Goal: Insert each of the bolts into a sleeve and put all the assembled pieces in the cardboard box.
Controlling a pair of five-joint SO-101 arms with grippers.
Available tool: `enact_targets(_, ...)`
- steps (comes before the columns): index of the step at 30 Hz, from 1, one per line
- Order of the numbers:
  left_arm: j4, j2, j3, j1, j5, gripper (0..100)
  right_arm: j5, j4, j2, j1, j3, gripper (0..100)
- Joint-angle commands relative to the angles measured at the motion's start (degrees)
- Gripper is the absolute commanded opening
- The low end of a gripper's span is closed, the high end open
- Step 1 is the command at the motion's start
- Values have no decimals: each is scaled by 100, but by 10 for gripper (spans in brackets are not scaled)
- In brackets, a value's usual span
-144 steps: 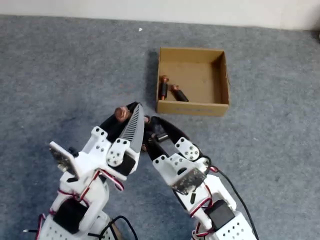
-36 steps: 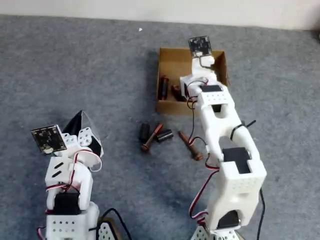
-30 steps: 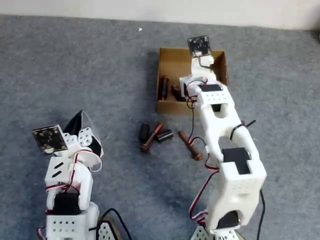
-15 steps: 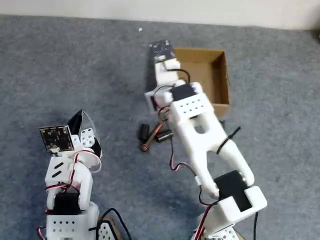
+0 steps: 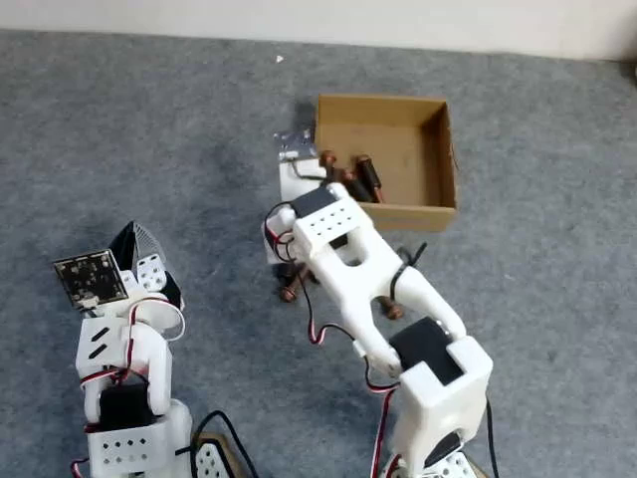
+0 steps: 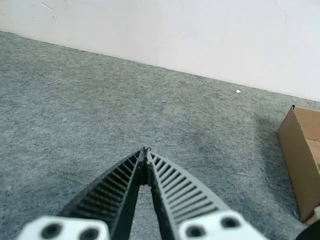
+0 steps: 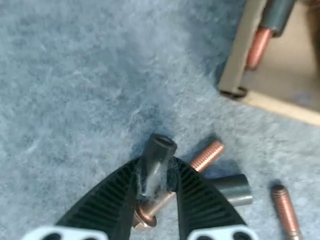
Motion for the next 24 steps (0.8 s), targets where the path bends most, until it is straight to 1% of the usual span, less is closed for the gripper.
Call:
enact_targets(1,-53,-66,119,-66,-70,7,-62,40,40,-145,-180,55)
enact_targets(7,-53,-66,127,-66,-70,7,-62,13,532,-303,-224,55)
enact_targets(12,-53,-66,127,-57,-70,7,-44,233,971,-295,-567,55)
enact_targets(16,-44,-66,127,-57,-70,7,-35,822,1420,-321,-1077,56)
enact_targets(24,-53,-66,127,-57,-70,7,-35,2167,2369,-295,-2686,56)
